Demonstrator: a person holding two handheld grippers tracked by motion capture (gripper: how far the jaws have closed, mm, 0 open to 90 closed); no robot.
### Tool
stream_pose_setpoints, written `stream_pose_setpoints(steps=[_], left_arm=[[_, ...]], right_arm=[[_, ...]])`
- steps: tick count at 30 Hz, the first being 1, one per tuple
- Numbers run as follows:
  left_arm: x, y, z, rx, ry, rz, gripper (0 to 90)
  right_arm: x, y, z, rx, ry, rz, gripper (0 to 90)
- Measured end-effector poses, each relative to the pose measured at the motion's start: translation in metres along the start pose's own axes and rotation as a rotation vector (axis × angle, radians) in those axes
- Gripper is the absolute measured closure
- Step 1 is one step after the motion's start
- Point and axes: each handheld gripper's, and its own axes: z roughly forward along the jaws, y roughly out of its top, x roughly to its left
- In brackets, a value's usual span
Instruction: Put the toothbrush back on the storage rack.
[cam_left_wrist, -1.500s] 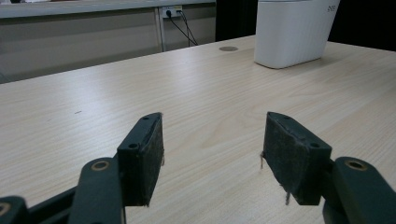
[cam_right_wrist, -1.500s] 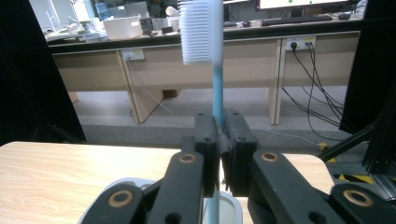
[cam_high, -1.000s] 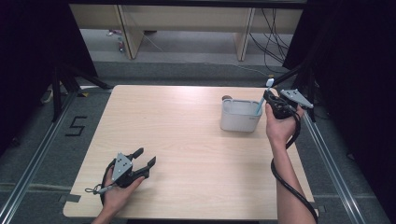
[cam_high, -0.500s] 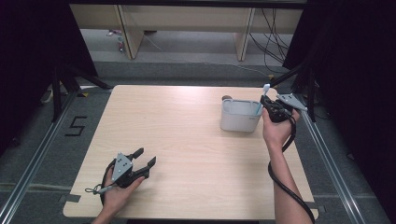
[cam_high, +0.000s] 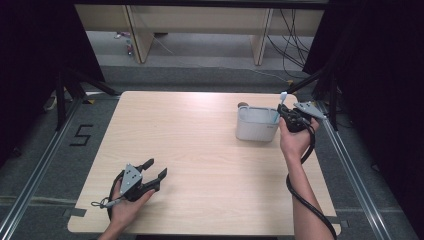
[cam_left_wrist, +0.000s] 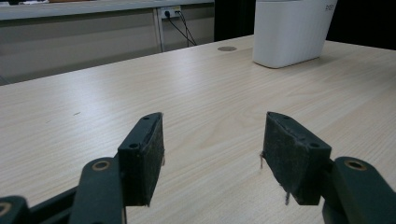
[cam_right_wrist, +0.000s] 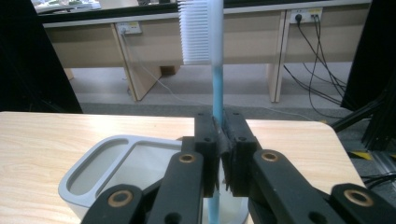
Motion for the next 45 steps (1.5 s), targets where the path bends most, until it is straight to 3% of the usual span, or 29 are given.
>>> stream_pose_setpoints(steps=[10,13,14,15,16,20,21,24,25,28,29,34,35,36,37,38,39,42,45], left_arm=[[0.0,0.0,0.0,-0.002,-0.001,0.004,38.0],[0.0,0.0,0.0,-0.003,-0.003,0.001,38.0],[0.0,0.0,0.0,-0.003,-0.002,0.001,37.9],[0.0,0.0,0.0,-0.003,-0.002,0.001,37.9],[0.0,0.0,0.0,-0.004,-0.003,0.001,38.0],[0.0,0.0,0.0,-0.003,-0.003,0.002,37.9],[0.0,0.0,0.0,-0.003,-0.003,0.002,38.0],[0.0,0.0,0.0,0.0,-0.002,0.002,38.0],[0.0,0.0,0.0,0.0,-0.002,0.003,38.0],[0.0,0.0,0.0,-0.002,-0.002,0.004,38.0],[0.0,0.0,0.0,-0.001,-0.002,0.004,38.0],[0.0,0.0,0.0,-0.001,-0.001,0.003,38.1],[0.0,0.0,0.0,0.0,-0.001,0.004,38.0],[0.0,0.0,0.0,0.0,-0.002,0.005,38.1],[0.0,0.0,0.0,-0.001,-0.002,0.005,38.1],[0.0,0.0,0.0,-0.001,-0.002,0.007,38.1],[0.0,0.0,0.0,-0.002,-0.002,0.007,38.2],[-0.001,0.0,0.0,0.0,-0.002,0.007,38.3],[-0.001,0.0,0.0,-0.001,-0.002,0.012,38.4]], right_arm=[[0.001,-0.01,0.006,0.023,-0.015,0.01,85.6],[0.001,-0.015,0.008,0.027,-0.021,0.037,85.6],[-0.001,-0.016,0.009,0.024,-0.012,0.013,85.6],[0.001,-0.017,0.009,0.038,-0.021,0.034,85.5],[0.0,-0.019,0.01,0.027,-0.017,0.009,85.5],[-0.001,-0.022,0.011,0.03,-0.025,0.0,85.4],[0.001,-0.023,0.011,0.037,-0.033,0.034,85.4],[-0.002,-0.025,0.011,0.035,-0.032,-0.003,85.4],[0.001,-0.026,0.011,0.044,-0.029,0.042,85.4],[-0.002,-0.027,0.012,0.047,-0.035,0.006,85.3],[0.0,-0.028,0.012,0.046,-0.031,0.037,85.3],[-0.002,-0.032,0.013,0.045,-0.035,0.007,85.3],[-0.001,-0.033,0.014,0.043,-0.028,0.039,85.3],[-0.001,-0.034,0.014,0.047,-0.033,0.04,85.3],[-0.003,-0.034,0.014,0.05,-0.041,0.008,85.3],[-0.001,-0.035,0.014,0.059,-0.036,0.05,85.3],[-0.003,-0.036,0.015,0.056,-0.045,0.016,85.3],[-0.003,-0.035,0.016,0.057,-0.049,0.003,85.3],[-0.002,-0.035,0.015,0.058,-0.056,0.033,85.3]])
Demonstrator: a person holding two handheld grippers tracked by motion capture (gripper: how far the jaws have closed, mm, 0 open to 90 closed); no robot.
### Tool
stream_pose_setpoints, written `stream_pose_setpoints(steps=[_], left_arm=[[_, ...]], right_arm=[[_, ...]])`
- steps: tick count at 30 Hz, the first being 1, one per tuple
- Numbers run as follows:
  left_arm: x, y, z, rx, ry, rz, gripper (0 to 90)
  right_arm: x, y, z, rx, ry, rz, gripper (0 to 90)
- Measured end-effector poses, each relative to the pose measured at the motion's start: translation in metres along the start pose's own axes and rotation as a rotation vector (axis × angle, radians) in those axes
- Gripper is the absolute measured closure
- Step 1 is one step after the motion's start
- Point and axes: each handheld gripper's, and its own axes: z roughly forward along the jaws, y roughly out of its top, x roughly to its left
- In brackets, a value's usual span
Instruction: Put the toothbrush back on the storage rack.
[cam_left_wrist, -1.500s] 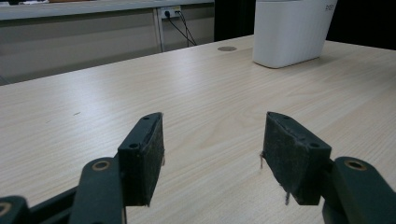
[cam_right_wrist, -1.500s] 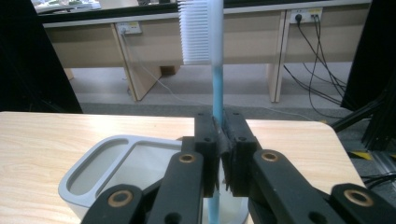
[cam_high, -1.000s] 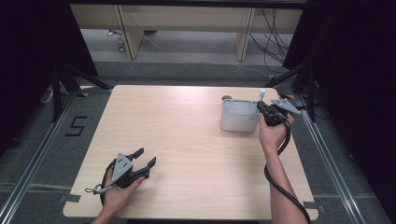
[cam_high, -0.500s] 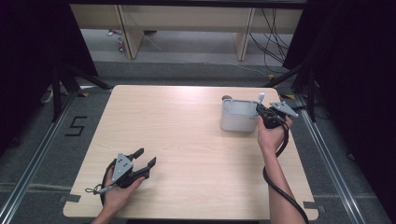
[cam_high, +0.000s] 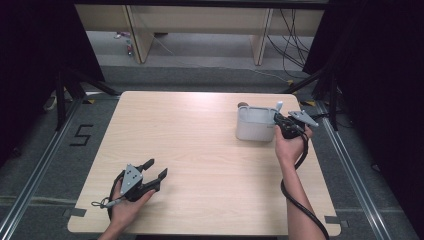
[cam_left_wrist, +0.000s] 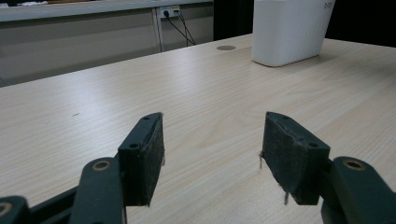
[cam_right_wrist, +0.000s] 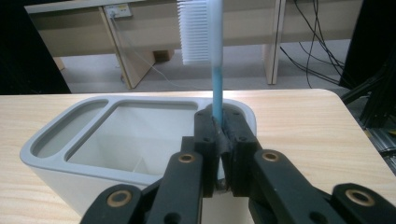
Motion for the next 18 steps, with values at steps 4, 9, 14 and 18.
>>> stream_pose_setpoints(steps=[4,9,14,18], left_arm=[[0.0,0.0,-0.0001,0.0,0.0,0.0,38.5],[-0.0004,0.0001,0.0001,0.003,-0.001,0.005,38.6],[0.0001,0.0,-0.0001,0.0,-0.001,0.001,38.7],[-0.0002,0.0001,-0.0001,-0.001,-0.001,0.008,39.1]], right_arm=[[0.0,-0.0014,-0.0005,-0.004,0.019,0.003,85.3],[0.0038,-0.0006,0.0001,0.005,0.018,0.009,85.2],[0.0051,-0.0002,0.0011,0.018,0.015,0.009,81.4],[0.0024,0.0029,0.0008,0.02,0.015,-0.018,71.9]])
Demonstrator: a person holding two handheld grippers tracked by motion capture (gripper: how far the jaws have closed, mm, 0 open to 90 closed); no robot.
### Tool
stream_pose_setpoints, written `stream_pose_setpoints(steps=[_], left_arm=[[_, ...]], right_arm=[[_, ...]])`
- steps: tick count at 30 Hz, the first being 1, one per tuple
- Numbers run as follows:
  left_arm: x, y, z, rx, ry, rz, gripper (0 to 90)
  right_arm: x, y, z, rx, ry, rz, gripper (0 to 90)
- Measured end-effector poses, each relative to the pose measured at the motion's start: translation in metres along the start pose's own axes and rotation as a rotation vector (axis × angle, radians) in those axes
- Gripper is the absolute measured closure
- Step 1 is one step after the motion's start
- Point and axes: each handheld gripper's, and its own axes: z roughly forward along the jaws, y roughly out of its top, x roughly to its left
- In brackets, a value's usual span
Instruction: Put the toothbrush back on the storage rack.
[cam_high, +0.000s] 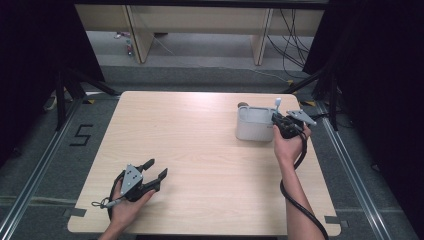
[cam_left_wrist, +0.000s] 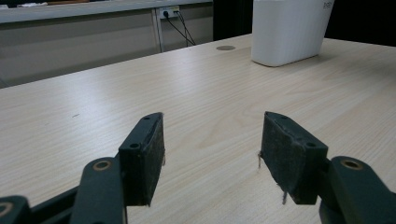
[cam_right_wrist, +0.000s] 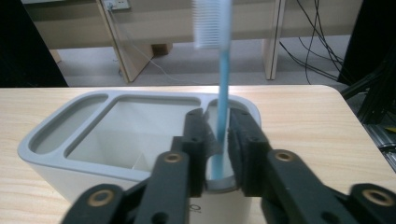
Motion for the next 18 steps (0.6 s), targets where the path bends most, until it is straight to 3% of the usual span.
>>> stream_pose_setpoints(steps=[1,6,9,10,12,15,18], left_arm=[[0.0,0.0,0.0,0.002,0.0,0.0,39.2],[0.001,0.0,0.0,-0.001,0.001,-0.008,39.2],[0.0,0.0,0.0,-0.001,0.003,-0.006,39.1],[0.0,0.0,0.0,-0.001,0.004,-0.003,39.1],[0.0,0.0,0.0,0.003,0.004,0.002,39.0],[0.0,0.0,0.0,-0.006,0.004,-0.002,38.9],[0.0,0.0,0.0,-0.001,0.004,-0.007,38.9]], right_arm=[[0.001,0.002,-0.002,0.017,-0.006,0.011,68.7],[0.001,0.008,-0.008,-0.005,-0.017,-0.02,57.1],[0.005,0.007,-0.014,-0.004,-0.003,0.002,54.6],[0.004,0.007,-0.015,-0.005,0.0,-0.04,54.0],[0.008,0.005,-0.019,0.013,0.006,-0.018,53.4],[0.008,0.001,-0.025,0.027,0.027,-0.052,52.8],[0.013,-0.005,-0.034,0.048,0.041,-0.032,52.1]])
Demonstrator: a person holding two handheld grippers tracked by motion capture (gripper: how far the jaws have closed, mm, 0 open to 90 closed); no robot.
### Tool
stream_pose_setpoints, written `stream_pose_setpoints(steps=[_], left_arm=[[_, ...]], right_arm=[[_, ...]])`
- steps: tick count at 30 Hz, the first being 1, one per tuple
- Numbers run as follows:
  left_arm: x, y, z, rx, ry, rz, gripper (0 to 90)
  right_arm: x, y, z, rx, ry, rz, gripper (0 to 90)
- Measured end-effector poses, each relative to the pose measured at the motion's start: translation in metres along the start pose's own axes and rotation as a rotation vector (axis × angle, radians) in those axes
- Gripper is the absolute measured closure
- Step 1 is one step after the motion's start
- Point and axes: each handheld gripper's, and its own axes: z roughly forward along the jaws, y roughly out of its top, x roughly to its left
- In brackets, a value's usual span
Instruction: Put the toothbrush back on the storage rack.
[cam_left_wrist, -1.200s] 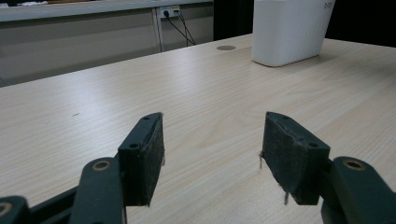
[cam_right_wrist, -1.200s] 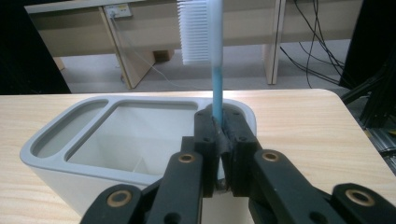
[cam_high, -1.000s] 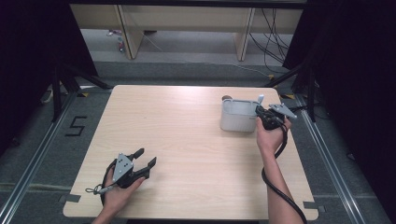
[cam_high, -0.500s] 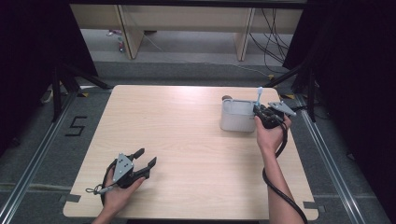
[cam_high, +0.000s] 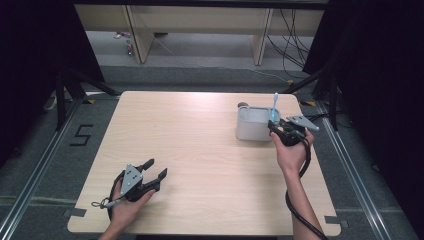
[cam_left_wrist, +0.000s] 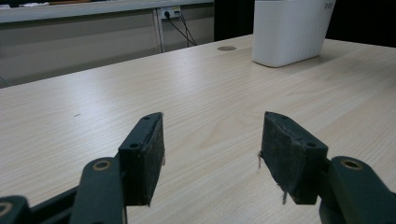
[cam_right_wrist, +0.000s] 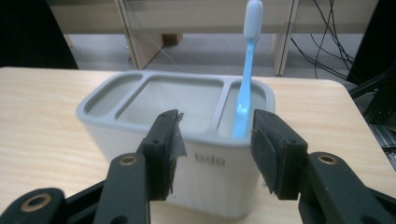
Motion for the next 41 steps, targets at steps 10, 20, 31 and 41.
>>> stream_pose_setpoints(steps=[10,20,31,41], left_arm=[[-0.001,0.0,0.0,0.005,0.0,0.011,38.7],[-0.001,0.0,0.002,-0.009,-0.006,0.011,38.5],[-0.001,0.0,0.002,-0.009,-0.01,0.012,38.5],[0.0,0.0,0.002,-0.011,-0.015,0.003,38.3]], right_arm=[[-0.001,-0.028,-0.023,0.061,0.049,-0.039,51.5],[0.004,-0.062,-0.042,0.095,0.08,-0.035,51.5],[0.015,-0.098,-0.059,0.066,0.117,-0.022,52.7],[0.018,-0.109,-0.059,0.048,0.134,0.018,53.8]])
